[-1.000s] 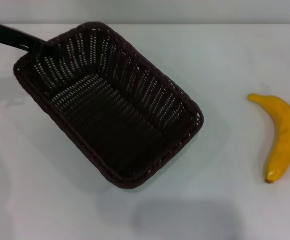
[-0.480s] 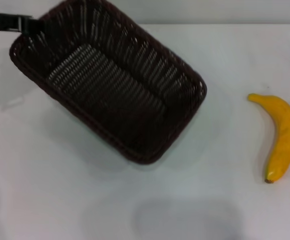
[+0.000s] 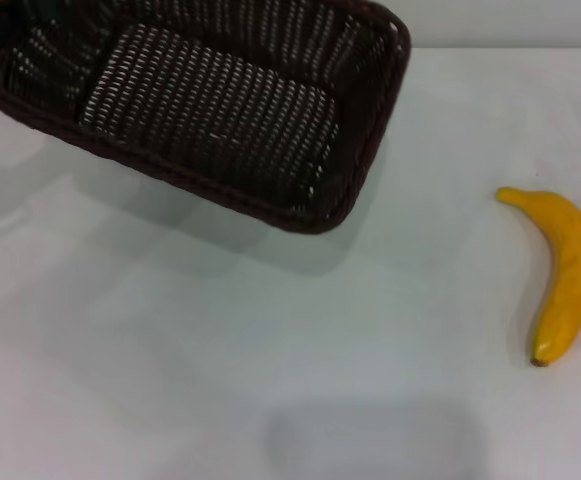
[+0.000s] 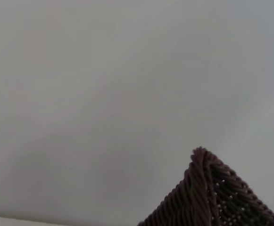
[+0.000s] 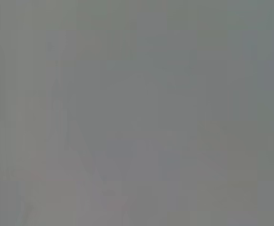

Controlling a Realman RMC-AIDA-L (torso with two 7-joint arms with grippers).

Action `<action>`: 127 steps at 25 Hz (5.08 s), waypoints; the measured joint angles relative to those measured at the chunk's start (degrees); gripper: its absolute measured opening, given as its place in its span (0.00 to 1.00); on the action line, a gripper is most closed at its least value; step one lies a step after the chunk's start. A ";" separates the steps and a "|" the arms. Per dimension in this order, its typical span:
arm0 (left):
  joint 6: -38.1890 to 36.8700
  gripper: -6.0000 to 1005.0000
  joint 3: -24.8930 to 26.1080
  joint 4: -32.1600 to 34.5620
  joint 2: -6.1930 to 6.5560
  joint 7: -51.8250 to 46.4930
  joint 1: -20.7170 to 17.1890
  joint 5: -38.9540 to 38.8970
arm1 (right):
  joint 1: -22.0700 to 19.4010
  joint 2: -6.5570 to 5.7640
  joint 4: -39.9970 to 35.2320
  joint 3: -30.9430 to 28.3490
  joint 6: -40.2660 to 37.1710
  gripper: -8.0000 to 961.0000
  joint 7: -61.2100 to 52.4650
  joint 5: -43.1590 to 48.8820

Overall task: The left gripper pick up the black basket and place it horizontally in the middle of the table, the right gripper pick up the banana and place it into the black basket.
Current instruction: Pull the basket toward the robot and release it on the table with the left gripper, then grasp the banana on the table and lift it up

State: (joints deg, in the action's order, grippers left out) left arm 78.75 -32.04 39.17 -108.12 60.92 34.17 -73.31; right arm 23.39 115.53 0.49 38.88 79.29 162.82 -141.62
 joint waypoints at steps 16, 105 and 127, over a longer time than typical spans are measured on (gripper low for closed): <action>-8.00 0.19 1.34 -6.11 -8.02 2.33 -5.70 -8.34 | -0.24 -0.31 -9.86 -0.22 -8.50 0.91 0.20 -0.33; -18.54 0.85 3.46 -22.23 -10.70 62.23 -14.48 -53.87 | -0.58 -0.35 -91.34 38.79 -2.77 0.91 -143.79 113.40; -16.26 0.85 3.41 -22.98 -10.78 61.95 -13.11 -51.77 | 4.19 -0.25 -74.52 43.19 -6.76 0.90 -147.09 116.31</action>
State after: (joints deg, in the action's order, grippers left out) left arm 62.50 -28.63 16.19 -118.91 122.88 21.06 -125.08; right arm 27.59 115.28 -74.02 82.07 72.53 15.73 -25.30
